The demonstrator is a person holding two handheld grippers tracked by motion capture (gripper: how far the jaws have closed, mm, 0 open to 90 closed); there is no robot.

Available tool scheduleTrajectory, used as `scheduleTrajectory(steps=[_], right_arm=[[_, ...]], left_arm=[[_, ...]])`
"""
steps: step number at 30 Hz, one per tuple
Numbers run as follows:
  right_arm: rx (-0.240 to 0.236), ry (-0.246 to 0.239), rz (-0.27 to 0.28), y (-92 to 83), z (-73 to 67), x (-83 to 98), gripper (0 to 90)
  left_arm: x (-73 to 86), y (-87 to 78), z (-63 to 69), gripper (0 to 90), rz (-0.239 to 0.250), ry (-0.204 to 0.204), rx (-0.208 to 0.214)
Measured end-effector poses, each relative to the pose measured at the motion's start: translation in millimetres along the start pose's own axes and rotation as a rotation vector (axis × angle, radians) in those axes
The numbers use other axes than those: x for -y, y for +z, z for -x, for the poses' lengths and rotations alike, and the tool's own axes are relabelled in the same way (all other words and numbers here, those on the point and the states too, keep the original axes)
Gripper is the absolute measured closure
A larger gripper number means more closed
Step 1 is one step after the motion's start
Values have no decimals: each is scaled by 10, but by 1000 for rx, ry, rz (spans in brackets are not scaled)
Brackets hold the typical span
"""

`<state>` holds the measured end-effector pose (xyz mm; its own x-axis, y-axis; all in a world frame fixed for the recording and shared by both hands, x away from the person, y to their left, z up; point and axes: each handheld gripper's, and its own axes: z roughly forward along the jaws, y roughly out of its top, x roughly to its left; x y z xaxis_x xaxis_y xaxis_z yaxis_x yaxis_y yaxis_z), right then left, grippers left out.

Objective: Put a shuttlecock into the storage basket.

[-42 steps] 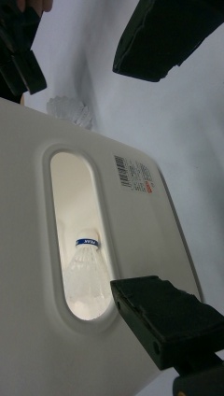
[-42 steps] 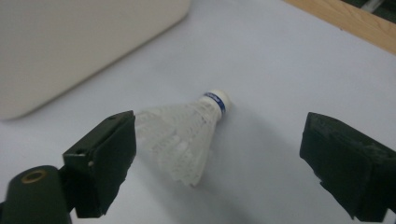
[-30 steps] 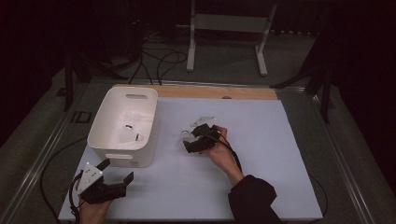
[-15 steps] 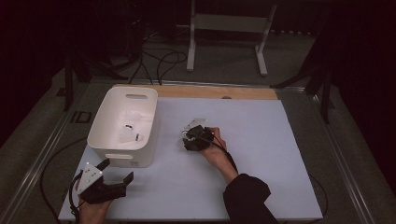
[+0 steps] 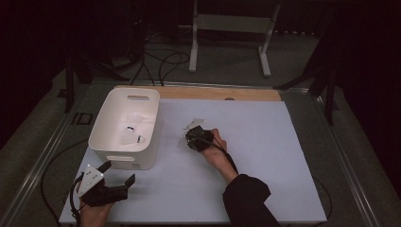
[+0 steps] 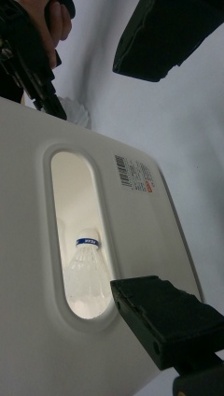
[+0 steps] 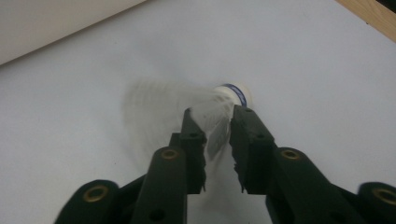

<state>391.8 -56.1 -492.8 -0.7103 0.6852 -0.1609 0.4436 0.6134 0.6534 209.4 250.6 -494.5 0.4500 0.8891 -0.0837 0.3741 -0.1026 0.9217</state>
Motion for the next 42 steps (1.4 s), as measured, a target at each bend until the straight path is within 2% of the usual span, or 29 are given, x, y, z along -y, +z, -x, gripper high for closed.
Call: scheduleTrajectory(steps=[6,9,11,22,42], right_arm=[[17,16,9,-17,28,-11,818],[11,59,17,-32,72,-15,874],[4,72,24,-39,97,-14,881],[-16,124,36,-87,173,9,891],[-43,161,60,-236,237,13,891]], left_arm=[[0,0,0,10,0,0,0],[0,0,0,10,0,0,0],[-1,-1,-2,10,0,1,0],[-1,-4,-2,10,2,0,-1],[0,-2,0,10,1,2,-1]])
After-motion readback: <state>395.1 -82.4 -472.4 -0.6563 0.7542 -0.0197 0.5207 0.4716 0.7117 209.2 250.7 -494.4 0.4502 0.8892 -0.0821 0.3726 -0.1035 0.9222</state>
